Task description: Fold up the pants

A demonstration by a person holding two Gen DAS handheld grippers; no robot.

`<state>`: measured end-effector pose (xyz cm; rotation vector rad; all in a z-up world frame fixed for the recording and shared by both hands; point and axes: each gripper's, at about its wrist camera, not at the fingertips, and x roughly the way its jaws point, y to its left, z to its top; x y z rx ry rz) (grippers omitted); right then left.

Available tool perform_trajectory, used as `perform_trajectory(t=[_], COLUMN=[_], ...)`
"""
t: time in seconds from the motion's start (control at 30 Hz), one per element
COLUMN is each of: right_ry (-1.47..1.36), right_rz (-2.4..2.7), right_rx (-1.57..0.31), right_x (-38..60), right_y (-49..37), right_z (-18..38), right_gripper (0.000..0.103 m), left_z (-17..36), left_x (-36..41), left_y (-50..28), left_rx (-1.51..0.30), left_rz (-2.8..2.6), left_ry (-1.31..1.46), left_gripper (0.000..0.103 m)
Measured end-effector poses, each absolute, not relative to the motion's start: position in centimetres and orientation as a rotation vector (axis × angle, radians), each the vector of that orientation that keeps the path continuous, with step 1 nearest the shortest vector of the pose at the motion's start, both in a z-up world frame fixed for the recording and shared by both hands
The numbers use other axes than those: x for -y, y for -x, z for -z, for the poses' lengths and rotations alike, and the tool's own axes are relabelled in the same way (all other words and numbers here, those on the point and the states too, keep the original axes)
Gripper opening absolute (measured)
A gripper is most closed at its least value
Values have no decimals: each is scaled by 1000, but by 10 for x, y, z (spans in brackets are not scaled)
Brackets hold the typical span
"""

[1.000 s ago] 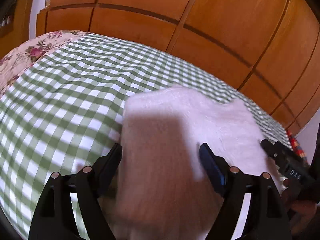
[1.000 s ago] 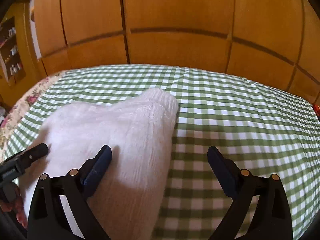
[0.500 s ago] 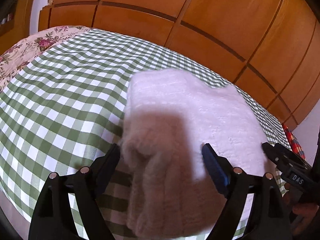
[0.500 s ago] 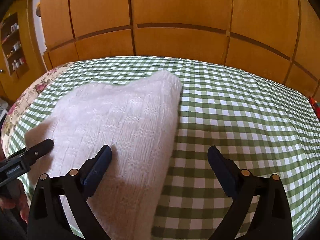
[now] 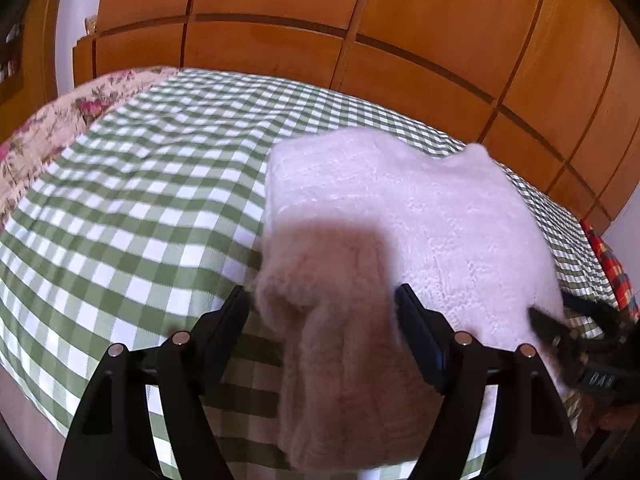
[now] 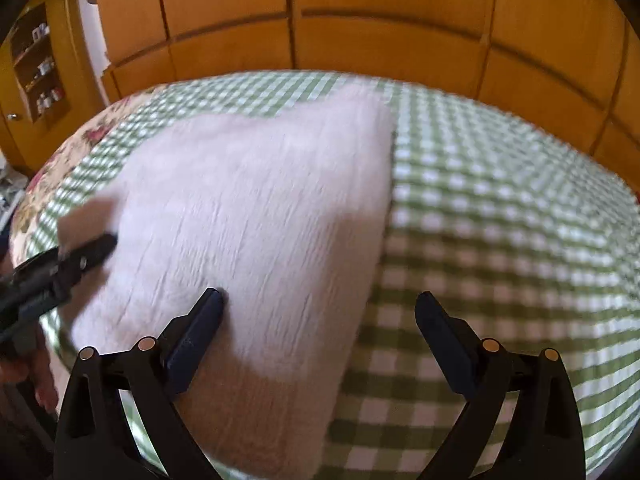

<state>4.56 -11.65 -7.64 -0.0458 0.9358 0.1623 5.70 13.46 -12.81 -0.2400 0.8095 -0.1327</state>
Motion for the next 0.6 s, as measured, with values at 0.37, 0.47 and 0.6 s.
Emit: perform_trajectory(t=[0.37,0.47,0.6], right_ry=[-211,-308,-475], right_rz=[-265,-314,-387], right_rx=[-887,-888,-932], right_x=[162,176,190], right_y=[-35,-40,-58], right_z=[71,68,73], right_gripper=[96,96,83], left_z=[119,117,124], left_x=[-159,-165,-163], left_y=[-53,-63,-88], left_rx=[-779,-796,-905], left_rz=[285,317,376], left_ry=[438,486,554], left_gripper=[90,90,89])
